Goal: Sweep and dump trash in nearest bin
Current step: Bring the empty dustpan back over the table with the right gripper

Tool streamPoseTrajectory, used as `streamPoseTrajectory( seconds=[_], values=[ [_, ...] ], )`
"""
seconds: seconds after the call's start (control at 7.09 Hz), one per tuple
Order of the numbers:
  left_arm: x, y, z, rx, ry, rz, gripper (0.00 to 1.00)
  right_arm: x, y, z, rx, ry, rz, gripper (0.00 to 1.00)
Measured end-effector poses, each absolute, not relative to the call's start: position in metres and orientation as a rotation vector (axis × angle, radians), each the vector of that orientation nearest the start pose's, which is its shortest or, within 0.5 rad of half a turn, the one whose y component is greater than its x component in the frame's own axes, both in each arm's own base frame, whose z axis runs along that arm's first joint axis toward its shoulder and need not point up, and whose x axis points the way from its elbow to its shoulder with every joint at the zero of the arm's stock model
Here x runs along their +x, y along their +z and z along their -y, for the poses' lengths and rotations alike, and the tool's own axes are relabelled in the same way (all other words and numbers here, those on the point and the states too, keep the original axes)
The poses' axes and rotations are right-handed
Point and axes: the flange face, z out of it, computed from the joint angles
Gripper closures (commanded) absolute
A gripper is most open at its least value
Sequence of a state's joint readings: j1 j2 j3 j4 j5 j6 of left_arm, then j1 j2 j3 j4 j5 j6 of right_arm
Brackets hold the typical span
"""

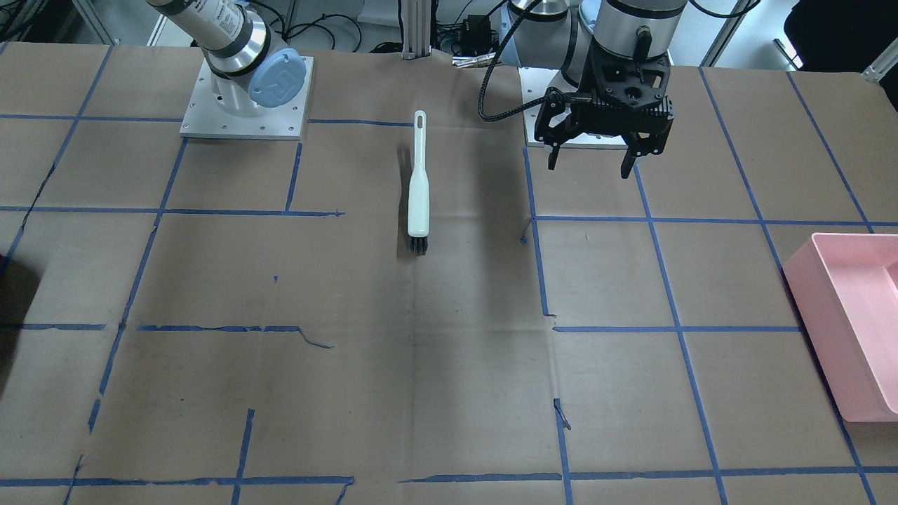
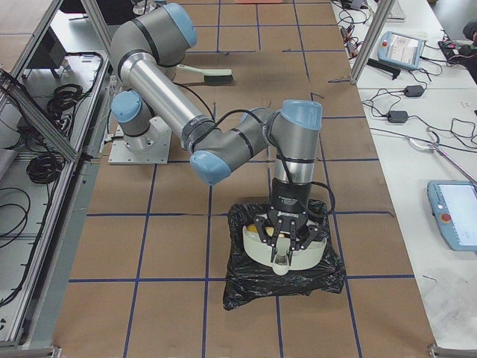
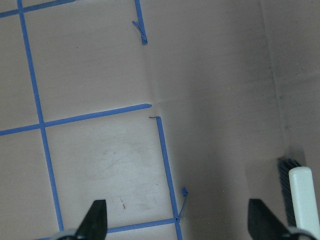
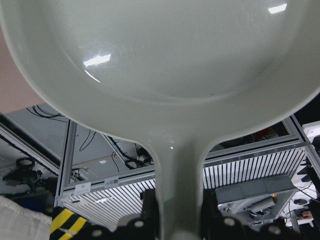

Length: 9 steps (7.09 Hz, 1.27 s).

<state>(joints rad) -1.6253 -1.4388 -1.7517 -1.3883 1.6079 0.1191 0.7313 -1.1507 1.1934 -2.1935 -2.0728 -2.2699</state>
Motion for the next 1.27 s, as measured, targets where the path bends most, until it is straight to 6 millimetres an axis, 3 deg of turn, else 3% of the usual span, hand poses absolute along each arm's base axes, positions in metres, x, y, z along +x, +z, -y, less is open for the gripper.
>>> streamPoseTrajectory(
  seconds=[0.28, 0.56, 0.85, 1.27],
  values=[
    [-0.153, 0.479, 0.44, 0.262, -0.205, -3.083, 0.01, -0.407, 0.524, 0.503, 1.436, -0.481, 2.133, 0.98],
    [-0.154, 0.477, 0.441, 0.252, -0.208, -3.091, 0.01, -0.327, 0.527, 0.488, 1.363, -0.349, 2.225, 0.98],
    [-0.154, 0.471, 0.44, 0.249, -0.192, -3.091, 0.01, -0.244, 0.525, 0.49, 1.275, -0.222, 2.351, 0.98],
    [-0.154, 0.468, 0.441, 0.249, -0.183, -3.094, 0.01, -0.12, 0.509, 0.51, 1.042, -0.104, 2.642, 0.98]
  ],
)
